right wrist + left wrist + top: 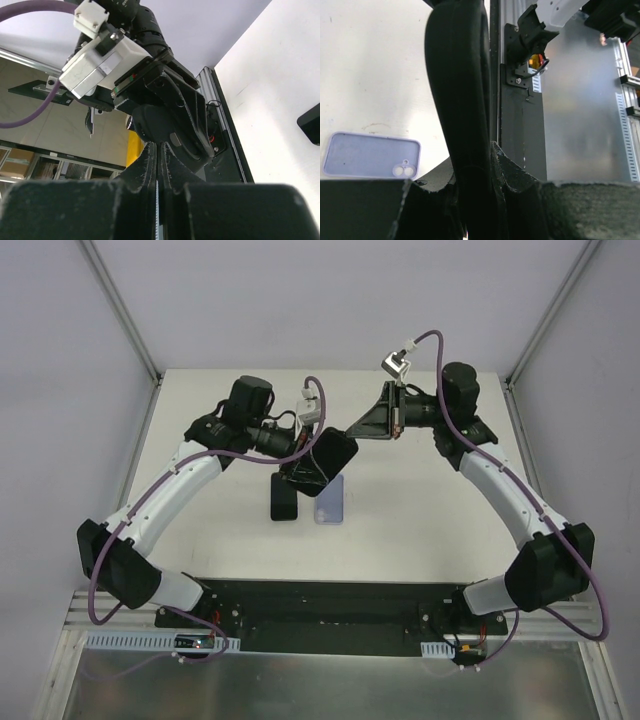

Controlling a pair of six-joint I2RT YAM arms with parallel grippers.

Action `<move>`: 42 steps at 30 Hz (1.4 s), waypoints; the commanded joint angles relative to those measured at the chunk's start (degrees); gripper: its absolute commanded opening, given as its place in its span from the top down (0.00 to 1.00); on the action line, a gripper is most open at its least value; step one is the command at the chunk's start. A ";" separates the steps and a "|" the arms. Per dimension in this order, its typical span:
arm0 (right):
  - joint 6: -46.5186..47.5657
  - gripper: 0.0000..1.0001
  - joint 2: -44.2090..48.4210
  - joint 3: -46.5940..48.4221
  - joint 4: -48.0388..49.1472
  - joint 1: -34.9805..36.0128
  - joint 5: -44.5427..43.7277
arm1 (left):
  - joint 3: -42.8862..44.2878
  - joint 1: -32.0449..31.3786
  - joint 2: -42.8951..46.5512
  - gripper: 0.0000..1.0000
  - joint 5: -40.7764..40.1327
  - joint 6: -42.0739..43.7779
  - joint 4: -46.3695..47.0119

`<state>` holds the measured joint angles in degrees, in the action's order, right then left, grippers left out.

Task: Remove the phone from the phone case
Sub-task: Remove the phone case from the phone.

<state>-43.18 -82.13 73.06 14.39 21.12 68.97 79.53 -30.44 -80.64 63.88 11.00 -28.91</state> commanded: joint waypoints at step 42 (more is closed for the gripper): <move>40.19 1.00 -2.51 7.54 -37.86 10.87 -39.08 | 16.54 -15.71 -2.68 1.00 3.09 24.15 -24.27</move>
<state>-5.65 -80.29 80.40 -31.55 30.41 43.22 89.21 -38.87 -85.41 44.14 24.23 -60.95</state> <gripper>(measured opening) 0.051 0.211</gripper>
